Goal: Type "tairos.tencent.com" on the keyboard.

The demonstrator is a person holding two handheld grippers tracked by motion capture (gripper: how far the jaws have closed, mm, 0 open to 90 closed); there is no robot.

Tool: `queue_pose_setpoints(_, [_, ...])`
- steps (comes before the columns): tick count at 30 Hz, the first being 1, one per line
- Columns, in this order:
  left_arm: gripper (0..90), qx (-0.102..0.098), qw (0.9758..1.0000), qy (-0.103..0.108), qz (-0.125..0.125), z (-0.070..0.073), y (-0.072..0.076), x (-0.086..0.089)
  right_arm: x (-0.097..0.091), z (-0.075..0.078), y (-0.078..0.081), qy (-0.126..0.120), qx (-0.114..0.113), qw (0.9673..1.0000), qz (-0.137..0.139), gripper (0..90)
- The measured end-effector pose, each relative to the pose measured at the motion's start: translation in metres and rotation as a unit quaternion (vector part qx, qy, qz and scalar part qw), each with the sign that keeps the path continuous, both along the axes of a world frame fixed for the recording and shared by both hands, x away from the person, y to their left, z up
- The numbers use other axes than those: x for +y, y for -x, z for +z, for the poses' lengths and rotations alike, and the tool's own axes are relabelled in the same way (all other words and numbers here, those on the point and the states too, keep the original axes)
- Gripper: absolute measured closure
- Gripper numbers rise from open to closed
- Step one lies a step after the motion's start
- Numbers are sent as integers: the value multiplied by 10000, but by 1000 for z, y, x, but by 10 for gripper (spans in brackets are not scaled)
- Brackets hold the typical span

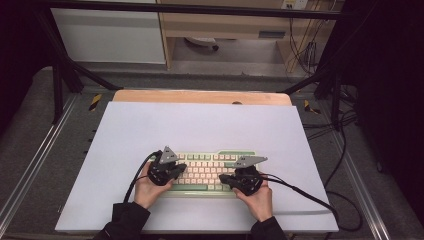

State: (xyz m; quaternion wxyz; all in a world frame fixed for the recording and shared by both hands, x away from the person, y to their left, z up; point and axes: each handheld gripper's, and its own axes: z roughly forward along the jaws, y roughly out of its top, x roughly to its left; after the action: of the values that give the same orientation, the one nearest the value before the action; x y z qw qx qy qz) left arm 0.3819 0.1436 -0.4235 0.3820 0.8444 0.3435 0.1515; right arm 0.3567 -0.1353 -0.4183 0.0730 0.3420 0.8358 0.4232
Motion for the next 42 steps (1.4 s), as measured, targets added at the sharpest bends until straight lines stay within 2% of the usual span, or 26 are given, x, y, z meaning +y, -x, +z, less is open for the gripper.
queue_pose_setpoints(14, [896,-14,10000,-25,-39,-5,0,-2,-3,0,0,1,-5,10000,-26,900])
queue_pose_setpoints(26, [897,-62,9999,29,-83,1,6,4,-3,1,0,0,-17,10000,-20,900])
queue_pose_setpoints(42, [897,-91,9999,108,-53,8,19,26,-4,4,1,-33,-46,10000,-32,900])
